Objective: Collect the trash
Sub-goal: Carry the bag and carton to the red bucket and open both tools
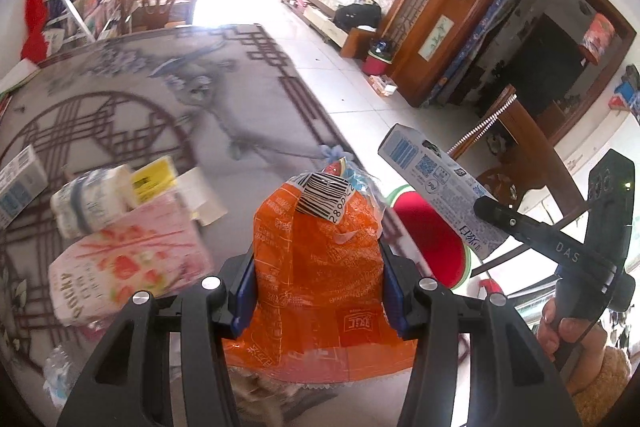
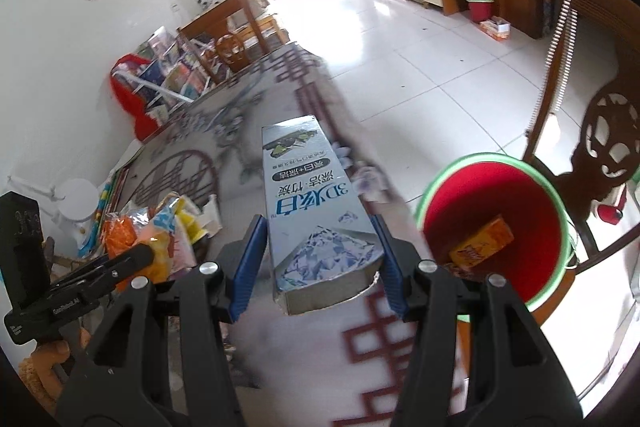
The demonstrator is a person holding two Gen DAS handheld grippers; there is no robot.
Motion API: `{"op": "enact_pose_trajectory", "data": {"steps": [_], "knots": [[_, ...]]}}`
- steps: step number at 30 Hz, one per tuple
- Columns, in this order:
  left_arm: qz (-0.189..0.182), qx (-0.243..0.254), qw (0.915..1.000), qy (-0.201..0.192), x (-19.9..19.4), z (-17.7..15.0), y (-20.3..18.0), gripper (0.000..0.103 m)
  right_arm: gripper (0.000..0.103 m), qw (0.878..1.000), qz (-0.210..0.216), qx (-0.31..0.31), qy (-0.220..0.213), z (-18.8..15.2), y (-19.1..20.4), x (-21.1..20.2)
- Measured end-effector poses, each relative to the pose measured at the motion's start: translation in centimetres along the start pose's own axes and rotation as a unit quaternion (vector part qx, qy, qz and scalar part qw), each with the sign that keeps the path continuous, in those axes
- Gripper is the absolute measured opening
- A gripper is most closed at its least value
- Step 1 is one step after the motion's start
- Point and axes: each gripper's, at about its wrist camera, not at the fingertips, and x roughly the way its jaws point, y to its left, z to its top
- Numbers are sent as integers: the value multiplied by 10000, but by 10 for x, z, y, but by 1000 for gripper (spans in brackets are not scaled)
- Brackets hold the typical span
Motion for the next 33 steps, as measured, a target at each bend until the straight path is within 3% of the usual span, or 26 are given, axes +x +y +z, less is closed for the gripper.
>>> {"op": "enact_pose_trajectory", "data": {"steps": [8,18,25,29,33], "knots": [[-286,379,9985,278,37,8,-55,48,51,9979,-415,481,-148,1,-66,-20],[-921,993,9881,735,110,24,-145,48,51,9896,-867,1133,-196,-5,-141,-38],[-951,1218,9833,964,148,27,-181,49,52,9857,-1042,1308,-203,-4,-166,-40],[-900,1189,9831,1066,161,27,-188,63,58,9844,-1254,1208,-236,-1,-170,-42],[-908,1161,9834,1058,160,27,-188,66,59,9839,-1314,1180,-274,-1,-173,-46]]}}
